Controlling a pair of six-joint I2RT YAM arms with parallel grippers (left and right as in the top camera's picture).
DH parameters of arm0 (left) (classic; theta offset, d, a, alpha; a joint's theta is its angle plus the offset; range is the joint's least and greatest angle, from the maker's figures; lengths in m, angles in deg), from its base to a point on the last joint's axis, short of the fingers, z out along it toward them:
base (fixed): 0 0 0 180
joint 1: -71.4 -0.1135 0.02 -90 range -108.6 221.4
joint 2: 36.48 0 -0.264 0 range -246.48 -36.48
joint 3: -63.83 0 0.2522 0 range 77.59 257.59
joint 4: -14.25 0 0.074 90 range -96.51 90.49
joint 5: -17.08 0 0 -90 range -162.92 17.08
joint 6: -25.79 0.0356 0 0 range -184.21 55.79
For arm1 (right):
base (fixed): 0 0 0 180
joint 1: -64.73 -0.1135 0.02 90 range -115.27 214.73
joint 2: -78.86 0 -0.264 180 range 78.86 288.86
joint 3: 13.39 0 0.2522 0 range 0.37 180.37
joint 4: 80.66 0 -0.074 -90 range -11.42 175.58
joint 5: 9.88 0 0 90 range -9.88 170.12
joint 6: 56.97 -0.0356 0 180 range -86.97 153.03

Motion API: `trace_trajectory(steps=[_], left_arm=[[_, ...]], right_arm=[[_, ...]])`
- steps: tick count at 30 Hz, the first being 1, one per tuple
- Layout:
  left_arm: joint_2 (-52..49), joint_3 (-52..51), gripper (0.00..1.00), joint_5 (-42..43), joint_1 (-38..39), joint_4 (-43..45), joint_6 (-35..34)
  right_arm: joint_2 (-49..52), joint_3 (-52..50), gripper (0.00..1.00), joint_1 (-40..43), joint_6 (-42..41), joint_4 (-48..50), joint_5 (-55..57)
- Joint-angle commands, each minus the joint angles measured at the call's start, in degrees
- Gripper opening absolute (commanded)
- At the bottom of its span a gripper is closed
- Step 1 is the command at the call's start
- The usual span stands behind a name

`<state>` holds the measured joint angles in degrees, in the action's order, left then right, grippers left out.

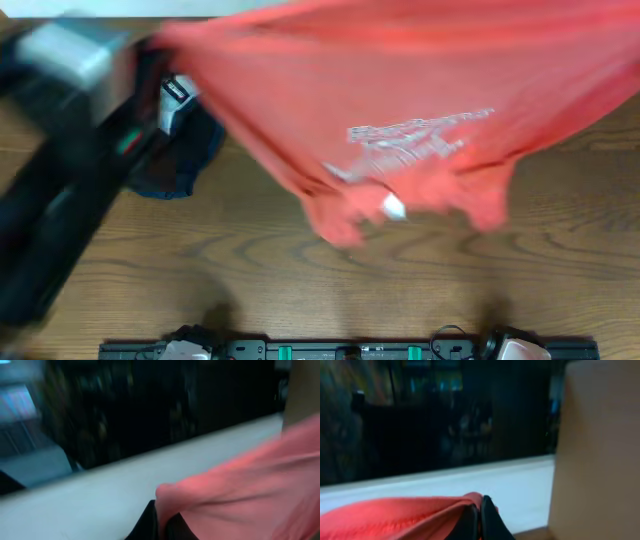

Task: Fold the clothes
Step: 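Lift the red t-shirt high with both grippers and shake it out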

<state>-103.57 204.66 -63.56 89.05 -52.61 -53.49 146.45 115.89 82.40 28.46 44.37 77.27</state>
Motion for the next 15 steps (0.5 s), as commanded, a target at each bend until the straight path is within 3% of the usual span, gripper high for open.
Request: trace_trajectory(steps=[1, 8, 15], left_arm=[[-0.9, 6.1, 0.06, -1.1, -0.5, -2.9, 5.5], [-0.8, 11.8, 0.06, -9.9, -0.5, -4.9, 8.3], [-0.8, 16.0, 0.06, -11.4, -0.5, -4.2, 9.2]], right_arm=[[1.7, 3.1, 0.01, 1.6, -1.0, -2.9, 0.5], [1.1, 9.2, 0.01, 1.6, -3.3, -4.8, -0.2], [-0.2, 13.9, 0.01, 1.6, -3.3, -5.3, -0.4]])
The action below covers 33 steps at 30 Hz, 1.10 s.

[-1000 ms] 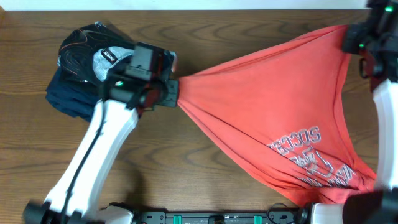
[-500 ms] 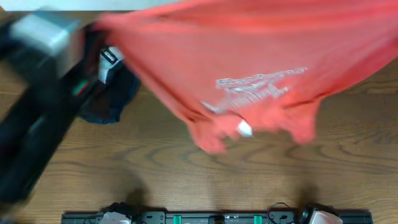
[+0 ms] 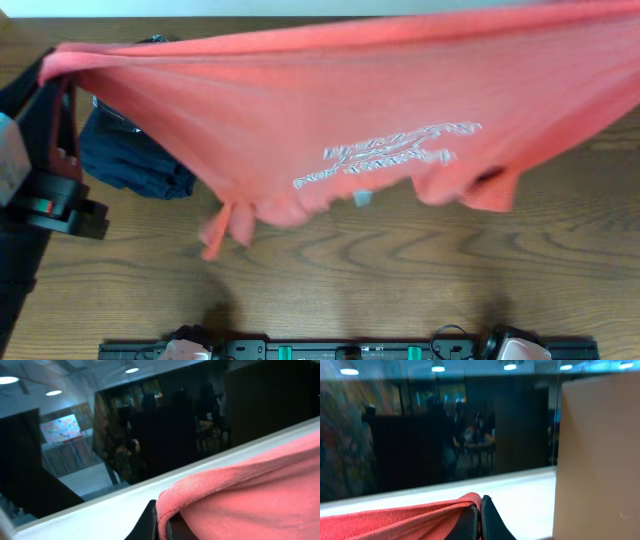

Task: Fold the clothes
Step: 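Lift the red t-shirt high with both grippers and shake it out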

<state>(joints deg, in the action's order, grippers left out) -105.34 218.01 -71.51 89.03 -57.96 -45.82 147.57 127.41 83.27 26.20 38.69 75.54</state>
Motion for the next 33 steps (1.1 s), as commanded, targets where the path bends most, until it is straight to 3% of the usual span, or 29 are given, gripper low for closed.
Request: trace_trajectory(steps=[1, 15, 25, 33], left_arm=[[0.9, 3.2, 0.06, -3.5, -0.5, 1.6, 1.6], [0.7, 7.2, 0.06, -3.4, -0.5, 1.6, 2.5], [-4.0, 4.1, 0.06, -3.3, -0.5, 2.6, 2.5], [-5.7, 4.6, 0.06, 2.2, -0.5, 5.4, 2.3]], right_arm=[[-1.5, 3.0, 0.01, 0.7, -0.9, 0.4, 1.4], [-1.7, 7.8, 0.01, 0.7, -0.8, -2.0, 3.5], [4.7, 7.8, 0.01, 0.7, -0.9, -4.1, 4.2], [3.4, 7.9, 0.01, 0.7, -0.8, -4.2, 6.2]])
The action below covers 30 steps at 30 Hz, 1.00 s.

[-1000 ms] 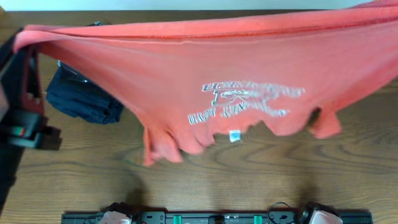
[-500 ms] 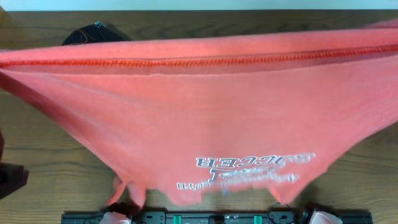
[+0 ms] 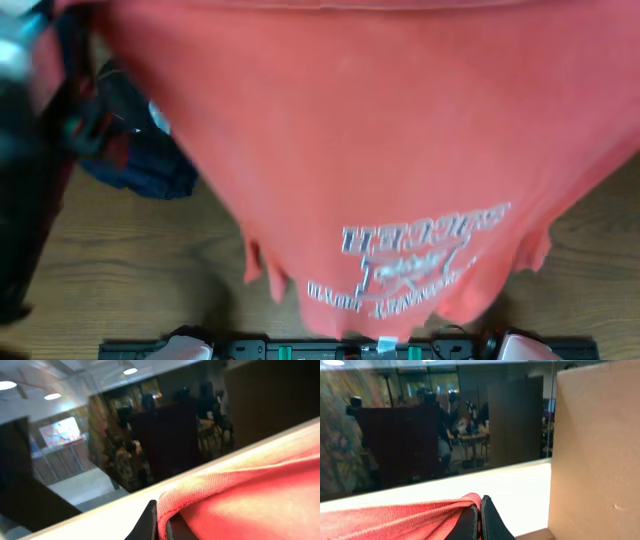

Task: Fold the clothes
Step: 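Lift the red t-shirt high with both grippers and shake it out, then lay the t-shirt flat on the table and release both grippers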

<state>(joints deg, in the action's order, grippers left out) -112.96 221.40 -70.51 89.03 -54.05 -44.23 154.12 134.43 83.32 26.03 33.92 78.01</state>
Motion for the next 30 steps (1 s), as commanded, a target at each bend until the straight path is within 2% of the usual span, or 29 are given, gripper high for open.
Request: trace_trajectory(steps=[1, 7, 10, 17, 26, 30], left_arm=[[2.3, 1.7, 0.06, 1.3, -0.5, 1.8, 0.7], [5.5, 5.1, 0.06, 1.9, -0.5, 1.8, 0.7], [7.1, 5.5, 0.06, 5.0, -0.5, 0.6, 0.8], [8.3, 5.5, 0.06, 2.7, -0.5, -1.0, 3.0], [2.7, 4.8, 0.06, -3.5, -0.5, -0.9, 4.9], [-3.7, 4.8, 0.06, -6.3, -0.5, -1.3, 4.8]], right_arm=[[-4.1, 0.9, 0.01, 0.6, -0.6, 0.6, 5.0], [-9.7, 0.9, 0.01, 0.6, 2.6, -0.9, 9.8], [-11.8, 0.9, 0.01, 0.6, 3.7, -1.3, 12.2], [-13.4, 0.9, 0.01, 0.6, 4.4, -0.2, 18.9], [-8.0, 0.8, 0.01, 0.5, 4.9, 0.5, 18.2], [-2.6, 0.7, 0.01, 0.5, 4.9, 0.5, 12.3]])
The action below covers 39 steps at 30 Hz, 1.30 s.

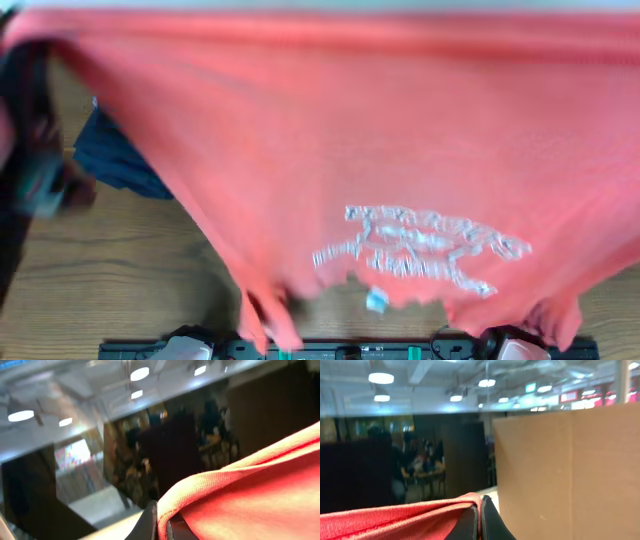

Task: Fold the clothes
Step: 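Lay the t-shirt flat on the table and release both grippers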

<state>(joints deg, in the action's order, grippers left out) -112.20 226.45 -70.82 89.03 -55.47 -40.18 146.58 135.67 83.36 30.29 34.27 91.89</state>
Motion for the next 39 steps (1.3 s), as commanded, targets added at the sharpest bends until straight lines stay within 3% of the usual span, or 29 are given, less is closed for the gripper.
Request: trace_trajectory(steps=[1, 8, 17, 21, 25, 32, 37, 39], left_arm=[[-6.3, -0.2, 0.06, -6.0, -0.5, 0.1, 0.8], [-23.5, -0.2, 0.06, -8.0, -1.0, -0.4, -1.1], [-46.2, -0.2, 0.06, -7.8, -3.8, 2.4, -4.7], [-54.7, -0.2, 0.08, -7.7, -4.9, 7.4, -10.2], [-59.0, -0.2, 0.17, -7.8, -5.6, 11.4, -12.3], [-59.3, -0.2, 0.17, -7.8, -6.0, 11.8, -12.8], [-59.3, -0.2, 0.17, -7.7, -6.0, 6.7, -14.3], [-59.1, -0.2, 0.17, -7.7, -6.0, 3.0, -14.3]], right_arm=[[6.5, -0.6, 0.01, 0.5, 0.6, 0.1, -3.6], [20.0, -0.8, 0.01, 0.5, -0.5, -2.9, -12.5], [38.4, -0.8, 0.01, 0.4, -0.6, -7.5, -15.3], [46.3, -0.8, 0.01, -0.5, -0.6, -7.0, -15.1], [52.0, -0.8, 0.03, -1.1, -3.1, -5.4, -14.9], [55.9, -0.8, 0.02, -1.1, -4.9, -3.3, -15.7], [56.2, -0.8, 0.16, -0.9, -4.9, -3.6, -13.1], [56.2, -0.8, 0.68, -0.5, -4.9, -4.3, -10.2]])
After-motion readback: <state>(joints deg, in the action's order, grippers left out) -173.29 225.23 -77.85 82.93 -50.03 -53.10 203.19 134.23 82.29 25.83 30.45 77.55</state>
